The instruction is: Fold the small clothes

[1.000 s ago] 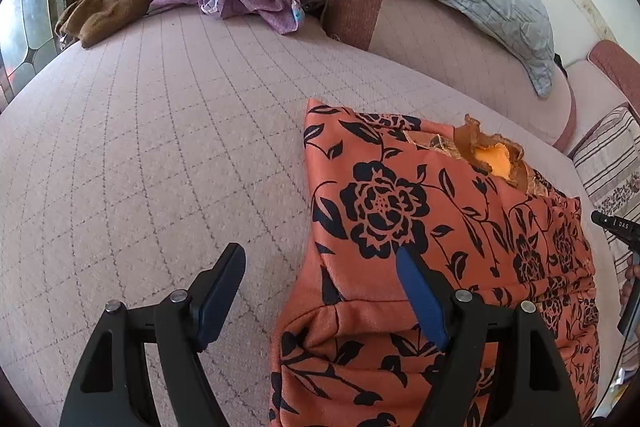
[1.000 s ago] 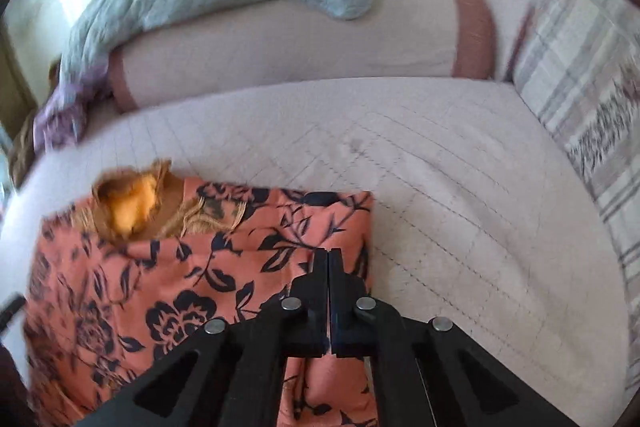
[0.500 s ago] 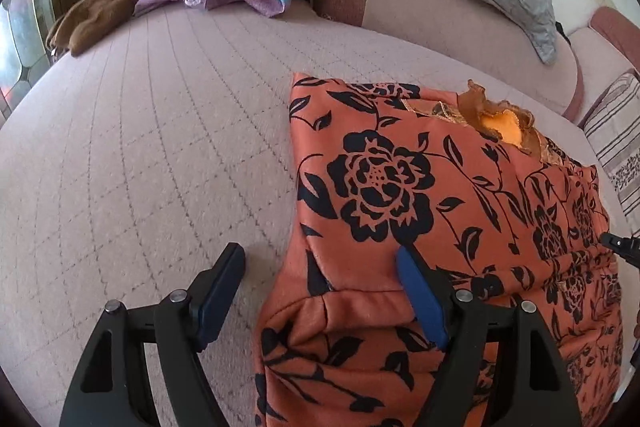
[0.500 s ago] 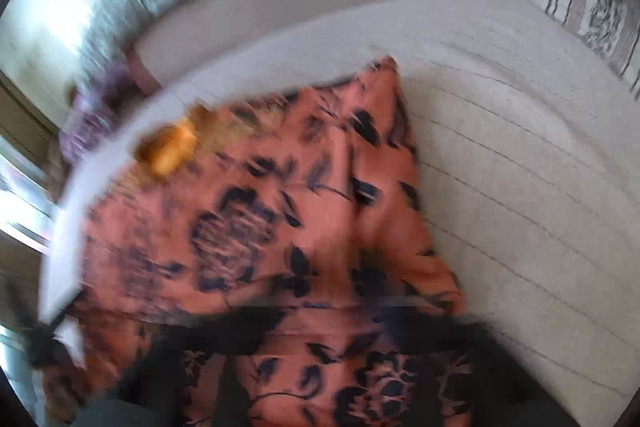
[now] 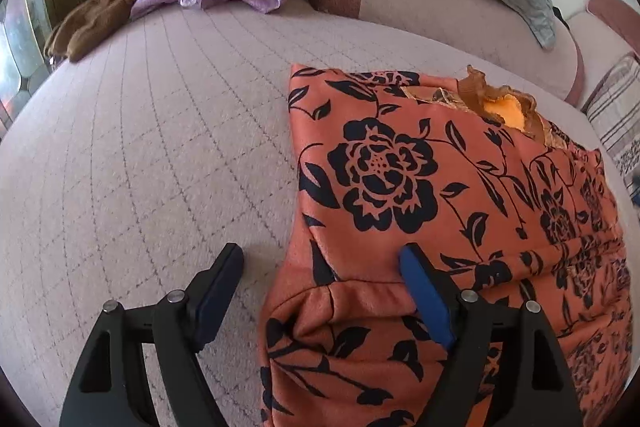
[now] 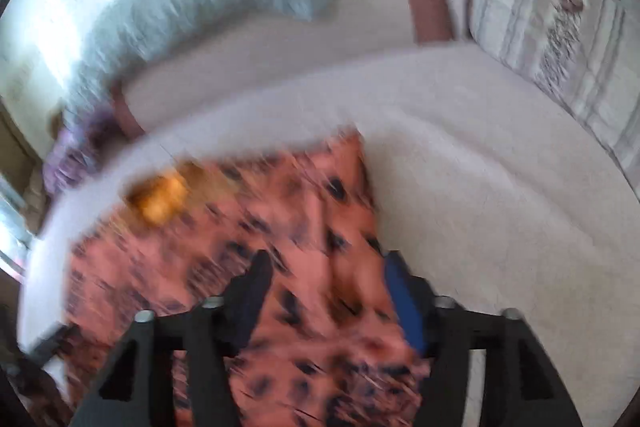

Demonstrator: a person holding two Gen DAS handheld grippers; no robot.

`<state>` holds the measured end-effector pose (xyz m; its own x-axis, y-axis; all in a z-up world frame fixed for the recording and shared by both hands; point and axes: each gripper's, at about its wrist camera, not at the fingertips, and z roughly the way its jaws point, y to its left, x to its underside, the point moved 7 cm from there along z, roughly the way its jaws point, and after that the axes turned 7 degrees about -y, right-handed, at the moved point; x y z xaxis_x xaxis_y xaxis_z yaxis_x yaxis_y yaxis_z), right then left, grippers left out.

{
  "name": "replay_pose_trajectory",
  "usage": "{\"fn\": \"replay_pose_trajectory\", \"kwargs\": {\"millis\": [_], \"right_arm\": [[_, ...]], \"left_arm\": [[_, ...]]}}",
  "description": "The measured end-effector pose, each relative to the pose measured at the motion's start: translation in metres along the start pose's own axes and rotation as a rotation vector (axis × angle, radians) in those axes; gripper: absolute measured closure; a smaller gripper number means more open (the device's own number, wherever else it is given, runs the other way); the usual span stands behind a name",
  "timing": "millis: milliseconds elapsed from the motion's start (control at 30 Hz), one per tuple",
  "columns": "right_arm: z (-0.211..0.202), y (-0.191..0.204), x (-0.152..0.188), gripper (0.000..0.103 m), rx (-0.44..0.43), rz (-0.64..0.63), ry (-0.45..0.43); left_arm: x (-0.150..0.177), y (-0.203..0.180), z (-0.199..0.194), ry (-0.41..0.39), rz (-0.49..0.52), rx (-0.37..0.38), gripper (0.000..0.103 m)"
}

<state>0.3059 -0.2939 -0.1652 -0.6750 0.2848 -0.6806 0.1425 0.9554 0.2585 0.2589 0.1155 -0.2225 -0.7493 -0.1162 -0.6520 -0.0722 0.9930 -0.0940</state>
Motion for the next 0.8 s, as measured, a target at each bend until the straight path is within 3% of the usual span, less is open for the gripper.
{"fn": "replay_pose_trajectory", "kwargs": {"millis": [67, 167, 233, 300, 333, 367, 400, 433, 467, 567, 633, 800], "right_arm": [[0.020, 0.024, -0.012, 0.037, -0.199, 0.046, 0.061], [0.082, 0.020, -0.005, 0.033, -0.248, 0.098, 0.222], [0.111, -0.006, -0.009, 0.039, -0.268, 0.239, 0.215], [0.093, -0.016, -0.023, 0.034, -0.305, 0.392, 0.132], [0.082, -0.014, -0.025, 0.028, -0.322, 0.390, 0.105], [0.073, -0.012, -0.022, 0.025, -0.335, 0.347, 0.096], [0.076, -0.013, -0.013, 0.022, -0.290, 0.279, 0.129], [0.085, -0.021, 0.003, 0.034, -0.191, 0.207, 0.218], [0.079, -0.025, 0.008, 0.036, -0.181, 0.197, 0.215], [0.038, -0.020, 0.002, 0.034, -0.228, 0.208, 0.136], [0.005, -0.017, 0.011, 0.029, -0.254, 0.176, 0.107], [-0.052, -0.041, 0.078, 0.028, -0.224, 0.052, 0.240]], "left_arm": [[0.000, 0.000, 0.002, -0.003, -0.007, -0.001, 0.021], [0.001, -0.001, 0.005, -0.004, -0.011, 0.004, 0.019], [0.001, 0.001, 0.003, -0.005, -0.015, 0.018, 0.020], [0.001, 0.005, -0.004, 0.004, -0.042, 0.035, 0.020], [0.002, 0.009, -0.010, 0.004, -0.059, 0.034, 0.020], [0.004, 0.012, -0.017, -0.001, -0.083, 0.038, 0.020], [0.007, 0.014, -0.022, 0.001, -0.099, 0.045, 0.020], [0.013, 0.017, -0.028, 0.019, -0.115, 0.046, 0.020], [0.019, 0.018, -0.036, 0.026, -0.127, 0.047, 0.020], [0.035, 0.030, -0.071, 0.013, -0.161, 0.064, 0.020], [0.051, 0.033, -0.091, 0.034, -0.186, 0.113, 0.020], [0.106, 0.031, -0.131, 0.117, -0.198, 0.182, 0.020]]}}
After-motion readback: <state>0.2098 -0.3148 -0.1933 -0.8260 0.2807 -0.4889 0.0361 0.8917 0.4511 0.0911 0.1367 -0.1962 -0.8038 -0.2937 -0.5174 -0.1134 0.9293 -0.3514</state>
